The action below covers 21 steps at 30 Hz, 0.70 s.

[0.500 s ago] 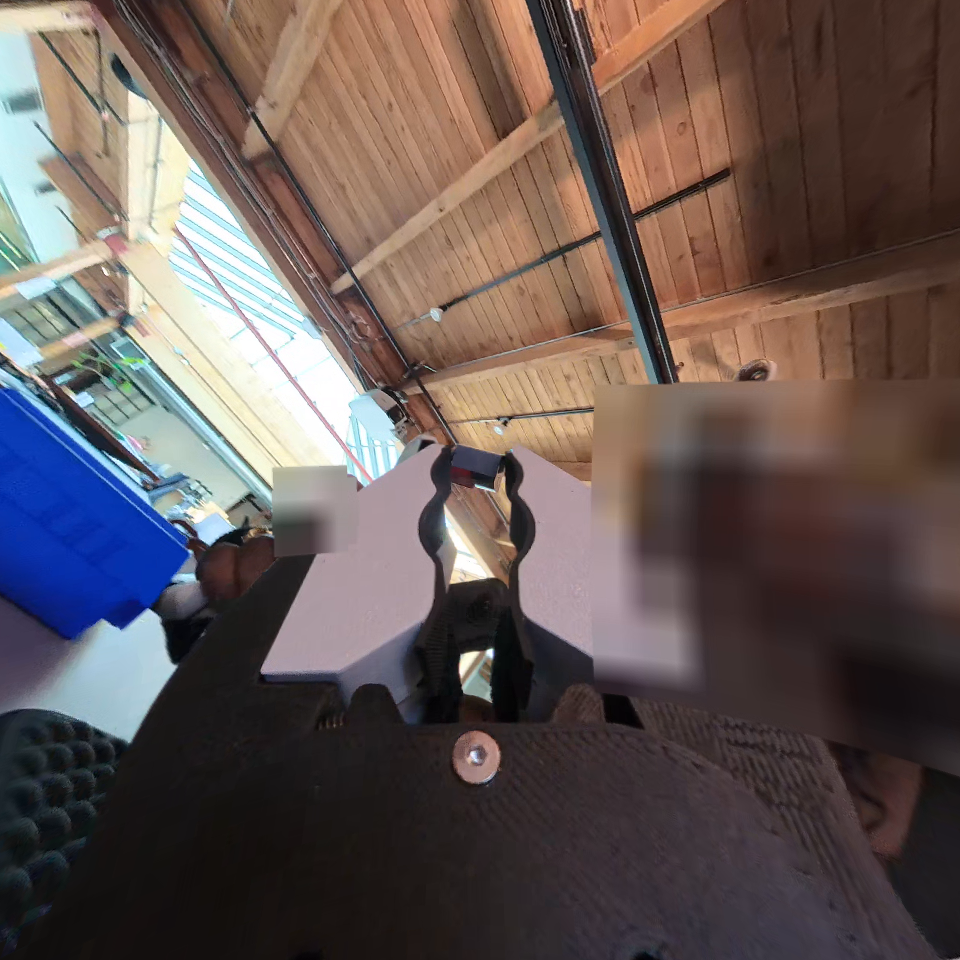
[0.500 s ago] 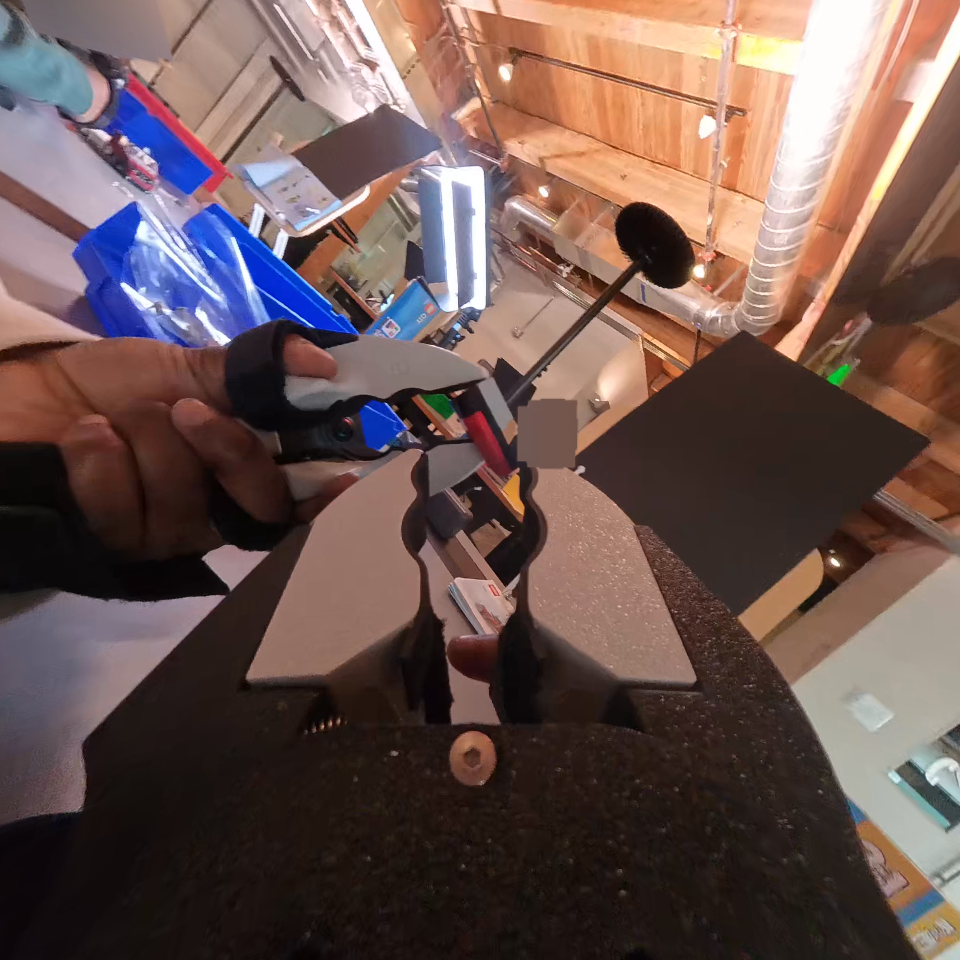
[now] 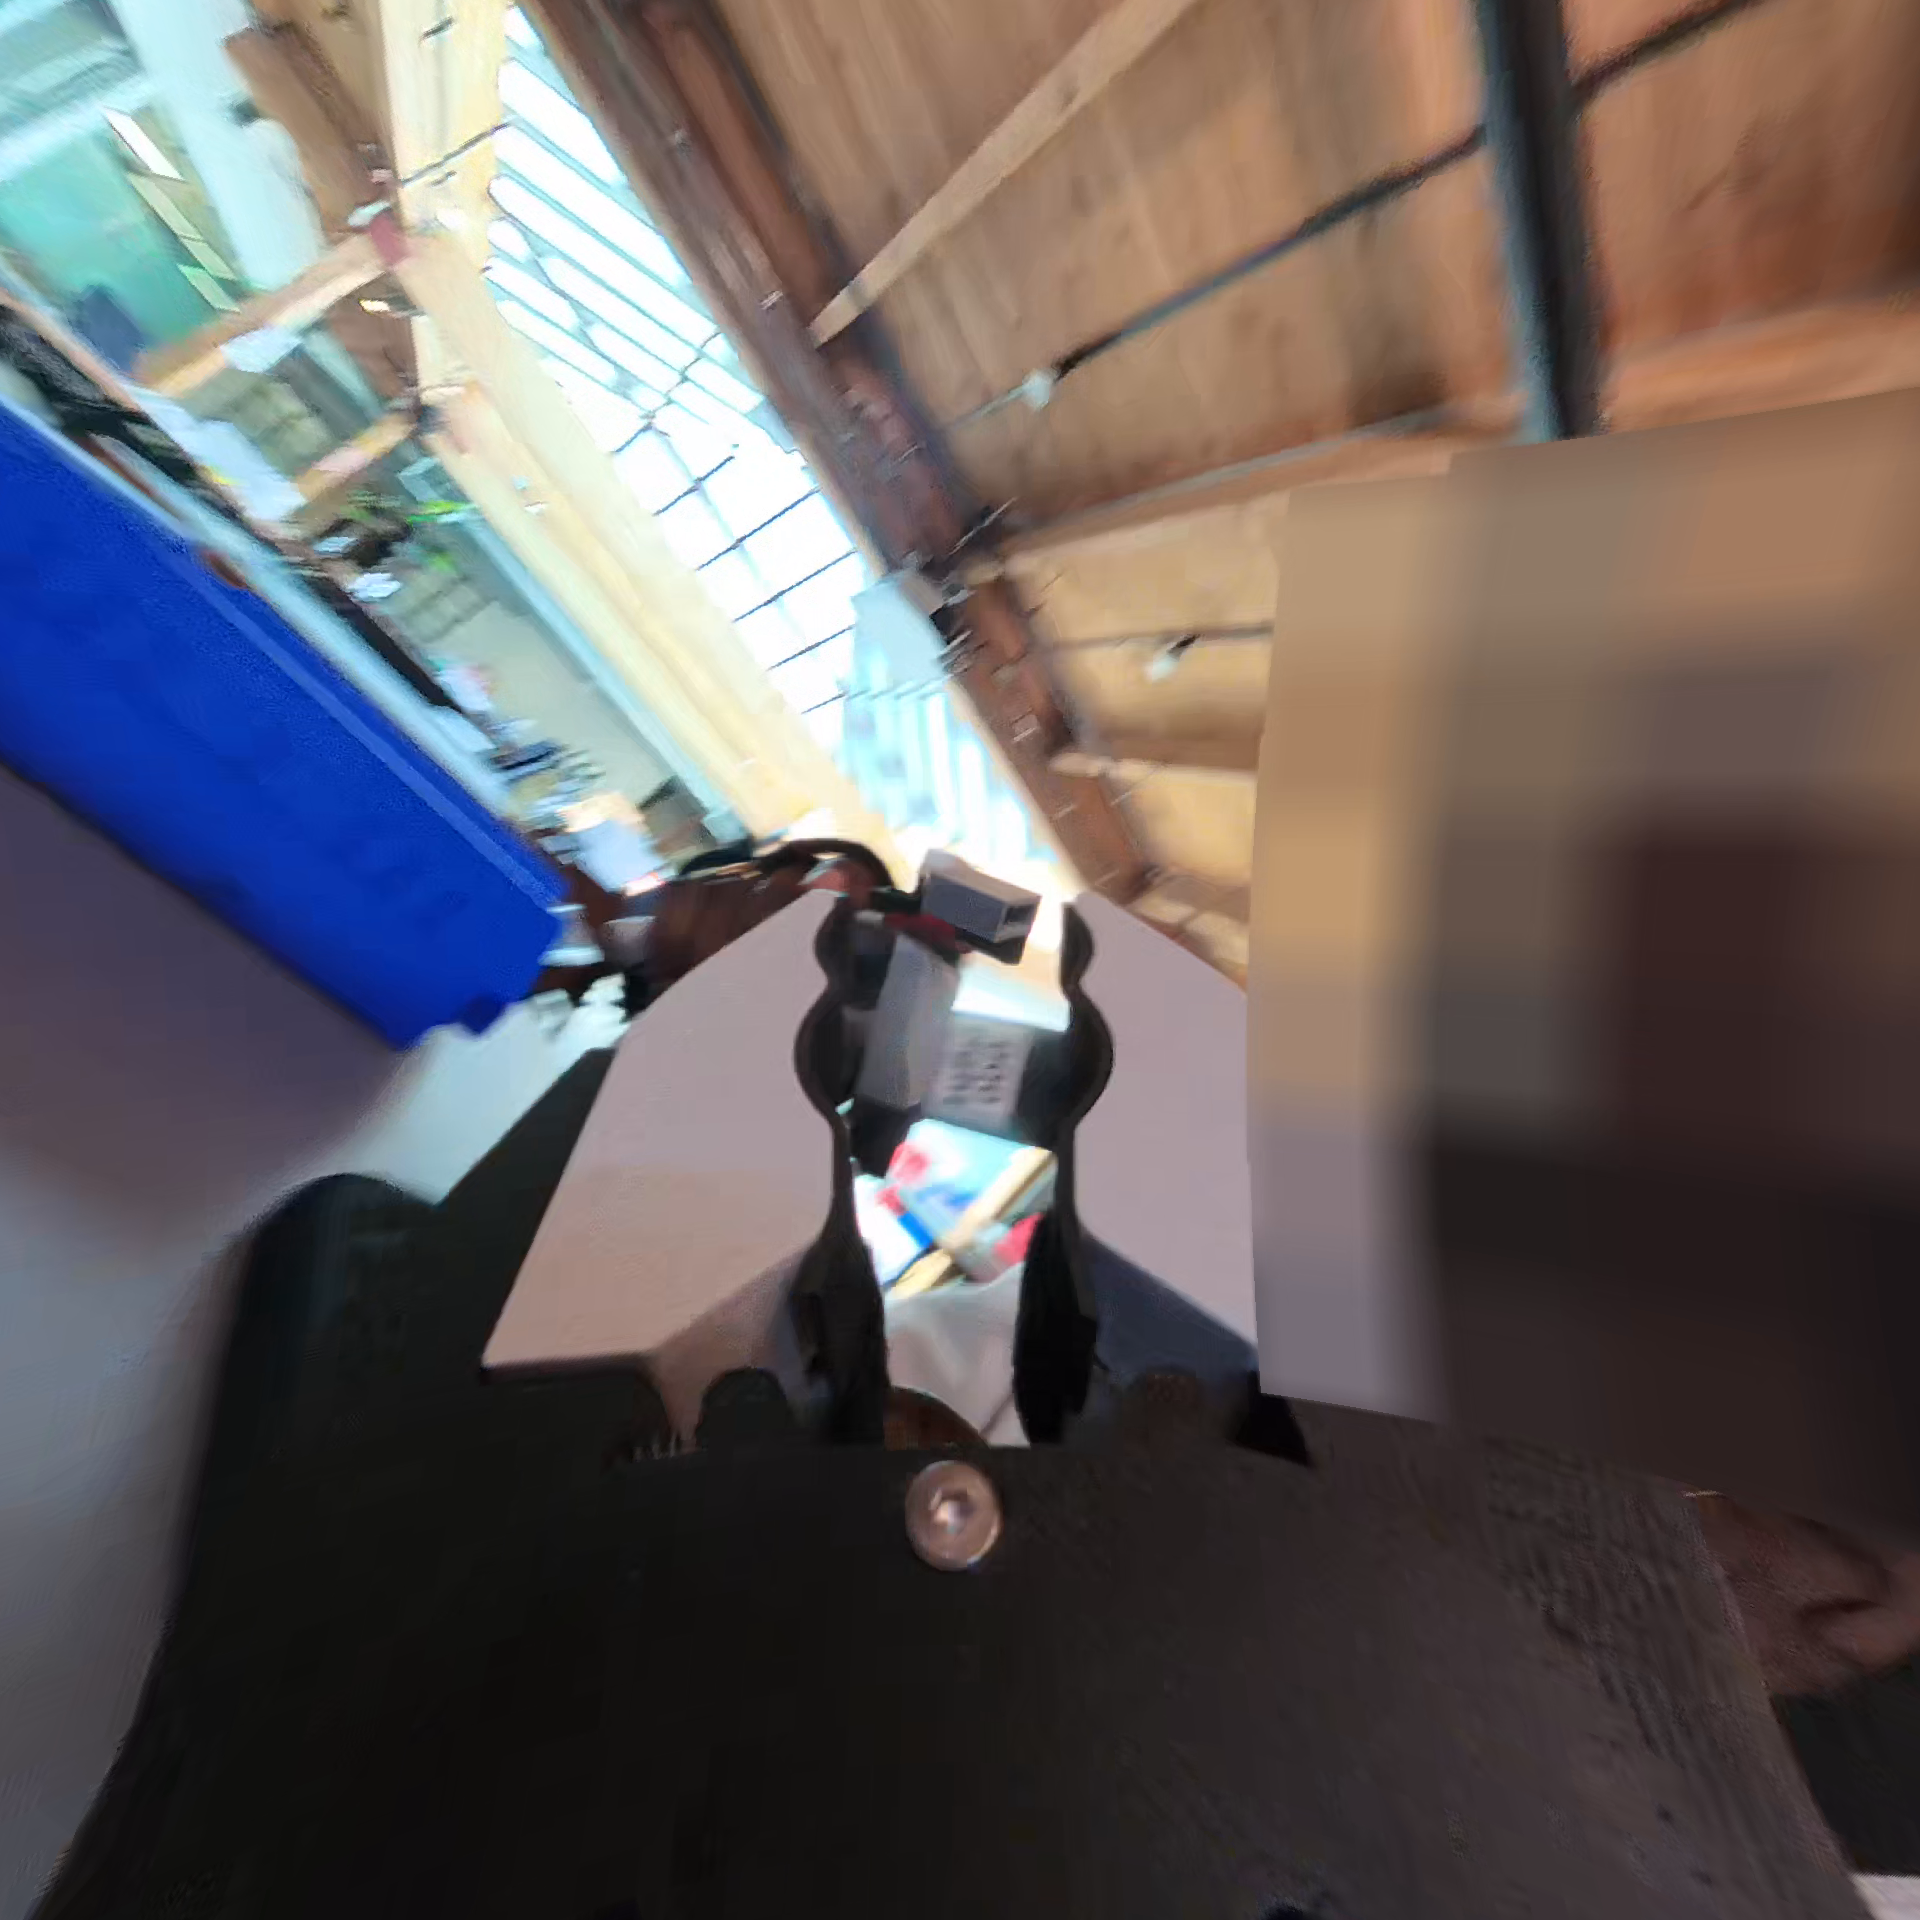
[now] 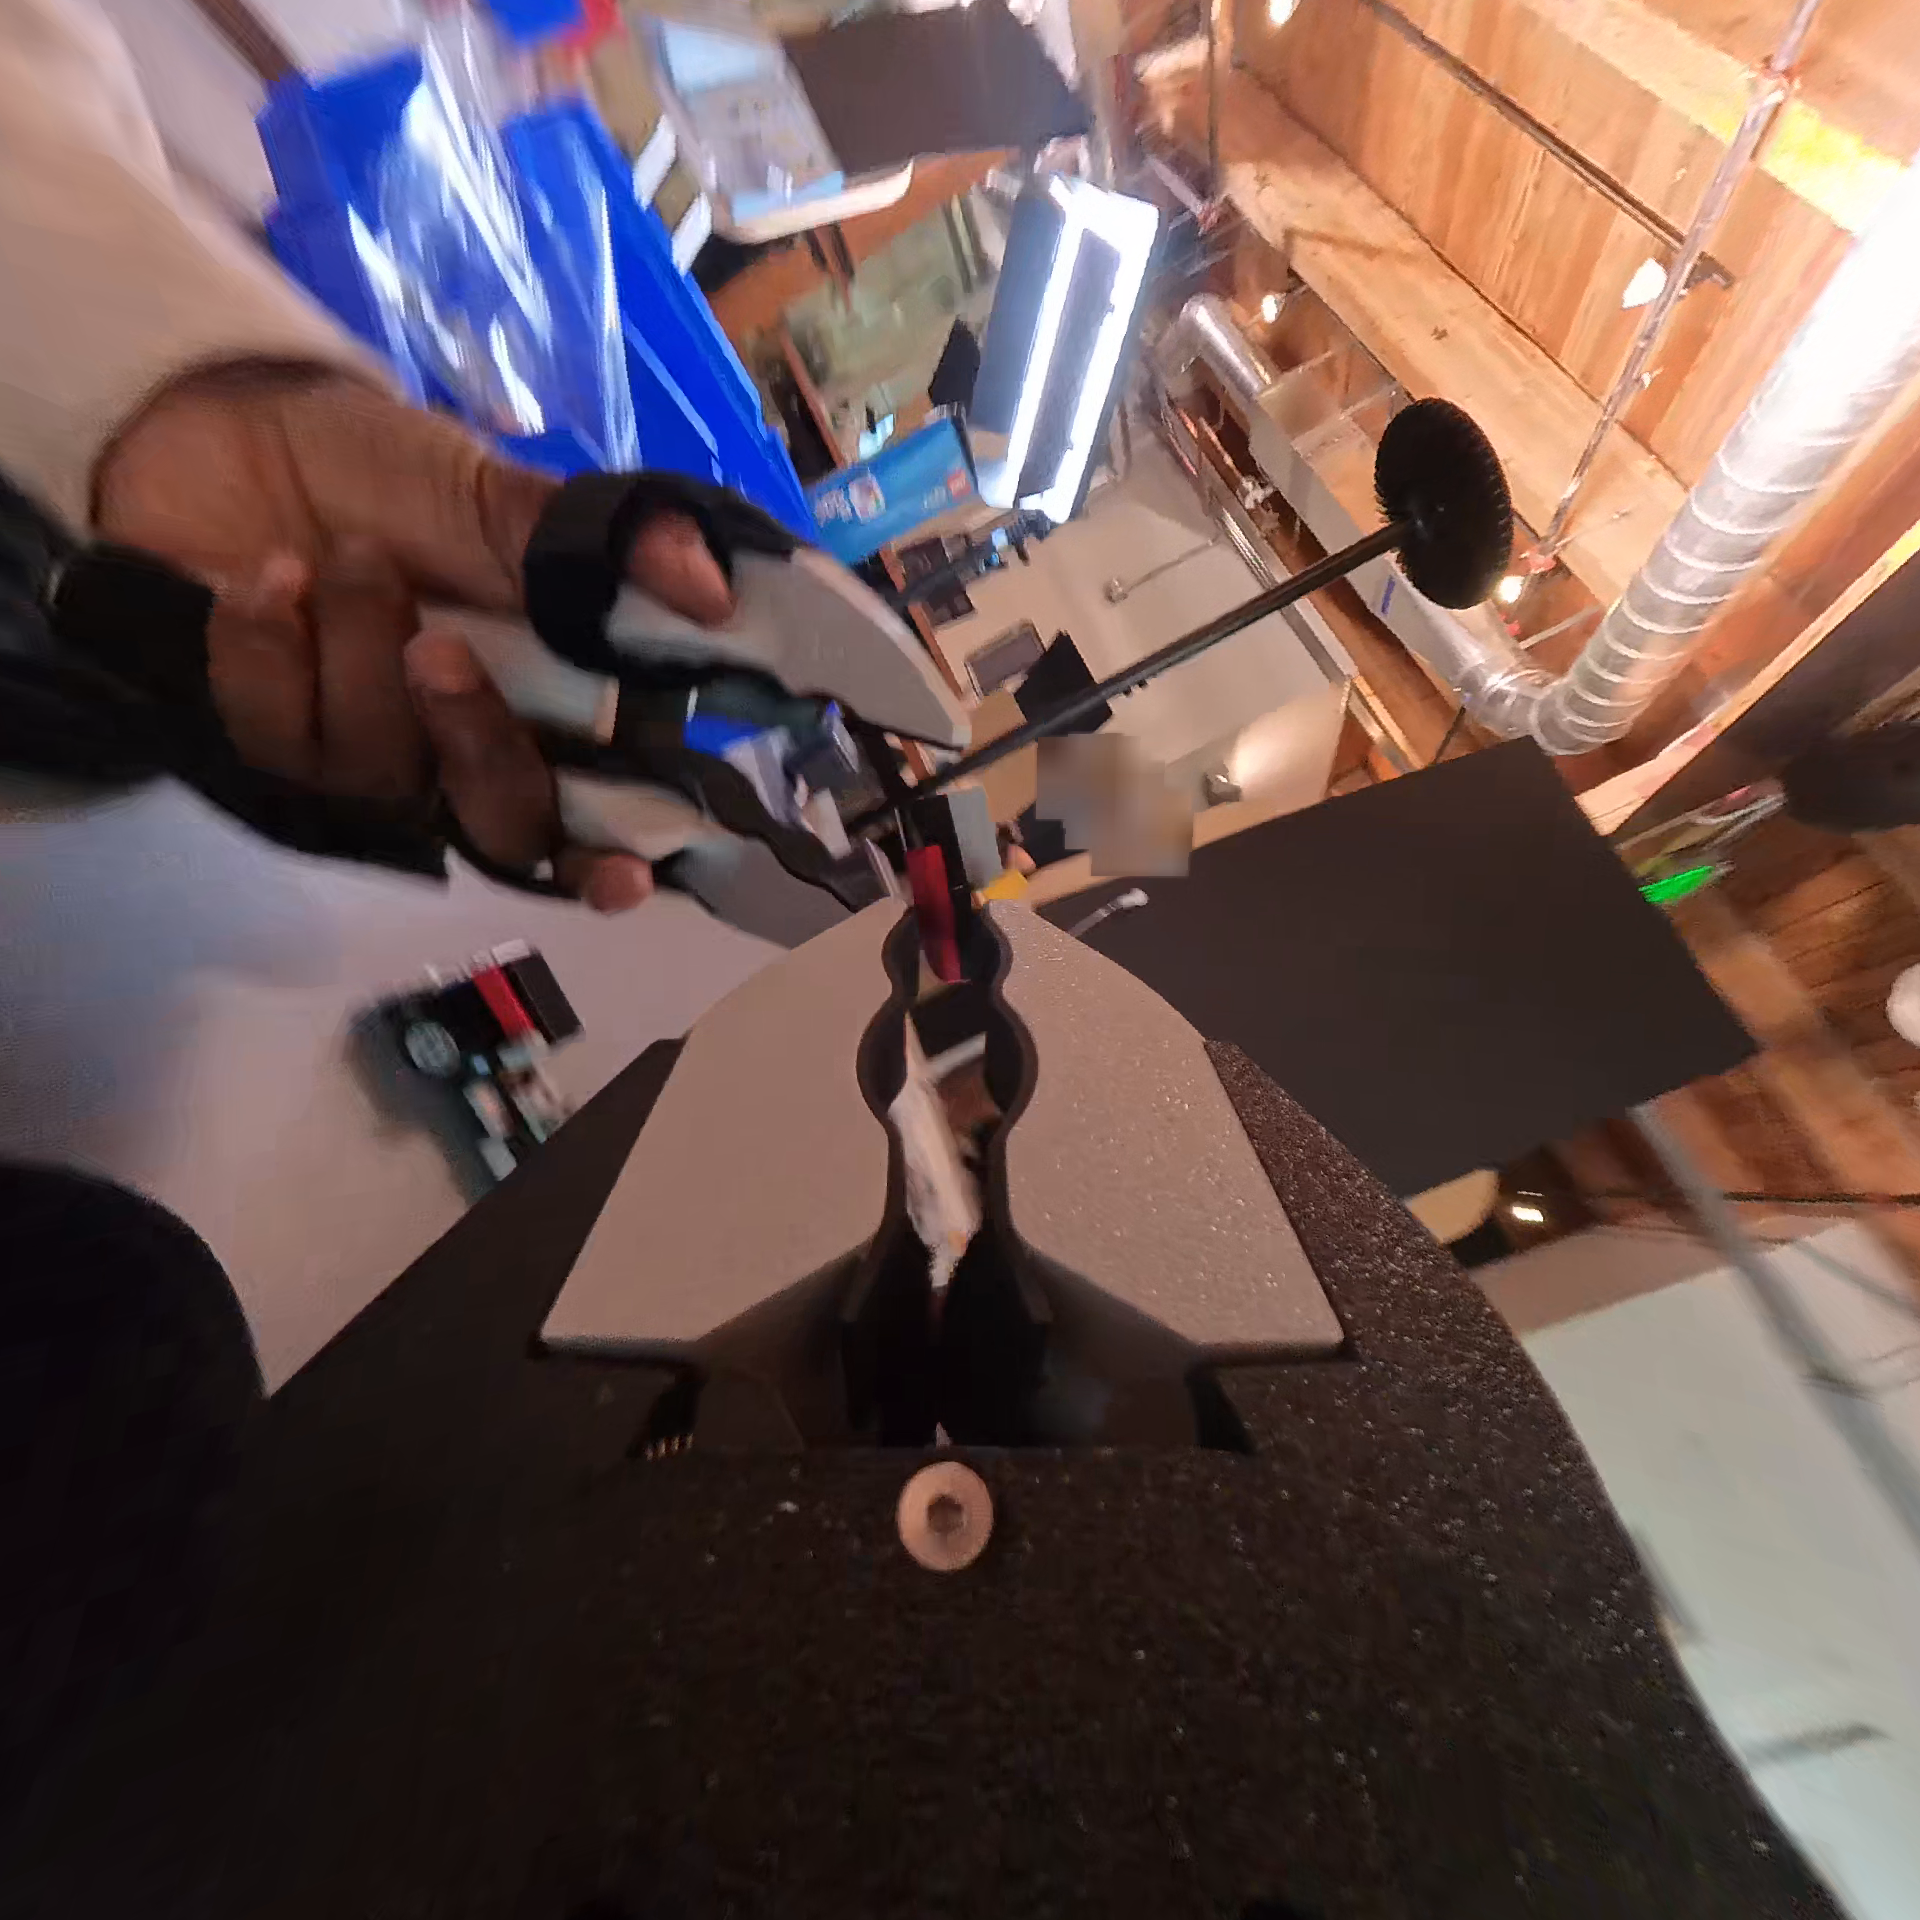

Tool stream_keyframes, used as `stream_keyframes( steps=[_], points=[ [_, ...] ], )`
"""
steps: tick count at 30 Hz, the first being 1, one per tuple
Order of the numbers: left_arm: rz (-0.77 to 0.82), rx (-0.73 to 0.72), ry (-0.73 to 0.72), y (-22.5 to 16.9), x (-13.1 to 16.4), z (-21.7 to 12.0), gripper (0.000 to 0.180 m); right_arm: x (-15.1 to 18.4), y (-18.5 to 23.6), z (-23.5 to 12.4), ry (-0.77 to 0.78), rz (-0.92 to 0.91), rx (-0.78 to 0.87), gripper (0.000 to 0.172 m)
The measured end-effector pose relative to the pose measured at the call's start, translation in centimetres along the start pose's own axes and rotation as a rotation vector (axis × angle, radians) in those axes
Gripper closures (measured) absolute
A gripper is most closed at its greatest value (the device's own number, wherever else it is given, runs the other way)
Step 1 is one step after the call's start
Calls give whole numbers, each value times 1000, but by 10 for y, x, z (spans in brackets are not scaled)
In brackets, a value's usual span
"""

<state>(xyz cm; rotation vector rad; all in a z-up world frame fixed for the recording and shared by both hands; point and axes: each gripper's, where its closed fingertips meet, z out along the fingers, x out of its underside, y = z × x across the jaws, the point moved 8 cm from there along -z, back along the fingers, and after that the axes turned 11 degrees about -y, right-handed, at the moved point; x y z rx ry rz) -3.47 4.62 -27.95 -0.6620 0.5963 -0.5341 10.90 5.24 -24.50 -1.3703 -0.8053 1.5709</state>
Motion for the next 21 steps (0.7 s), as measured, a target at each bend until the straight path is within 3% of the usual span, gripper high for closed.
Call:
stream_keyframes(
  steps=[1,6,9,11,14,21],
  points=[
    [101,-48,54,-1,-4,-1,137,-1,0,-2,51,-85,-14,163],
    [705,-284,290,-13,-14,0,135,-3,12,2,261,-493,-138,163],
    [835,-316,382,-15,-7,2,145,-5,20,8,256,-544,-170,163],
    [846,-323,444,-13,-2,2,161,-6,23,10,247,-543,-182,163],
    [809,-311,416,-13,-2,0,162,-5,21,10,214,-494,-155,163],
    [342,-151,229,-9,-7,-4,163,4,4,2,-13,25,-31,152]
  ],
)
